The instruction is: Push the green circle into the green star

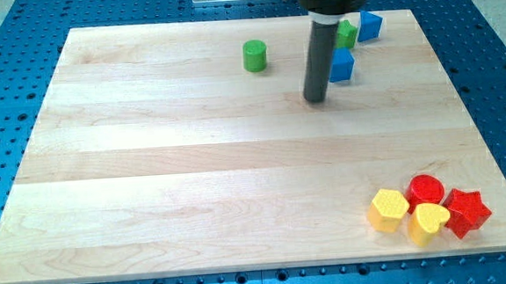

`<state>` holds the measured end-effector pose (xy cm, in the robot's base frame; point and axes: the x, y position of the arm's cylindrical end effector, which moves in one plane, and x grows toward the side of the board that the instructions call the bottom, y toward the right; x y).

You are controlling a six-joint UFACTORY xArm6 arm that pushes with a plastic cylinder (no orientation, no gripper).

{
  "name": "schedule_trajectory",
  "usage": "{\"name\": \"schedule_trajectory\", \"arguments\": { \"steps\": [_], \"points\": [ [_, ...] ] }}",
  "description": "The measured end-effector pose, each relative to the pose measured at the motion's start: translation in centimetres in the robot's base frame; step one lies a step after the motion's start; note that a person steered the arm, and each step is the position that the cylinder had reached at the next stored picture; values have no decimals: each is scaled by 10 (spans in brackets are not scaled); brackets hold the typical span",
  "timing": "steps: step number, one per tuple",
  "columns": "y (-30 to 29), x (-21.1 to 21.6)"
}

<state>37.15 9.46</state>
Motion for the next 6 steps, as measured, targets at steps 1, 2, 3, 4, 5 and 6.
{"name": "schedule_trajectory", "arguments": {
  "steps": [1, 2, 3, 4, 5, 6],
  "points": [
    [61, -34],
    [82, -34],
    [21, -34],
    [-121, -32],
    [-168, -56],
    [-77, -74]
  ]
}}
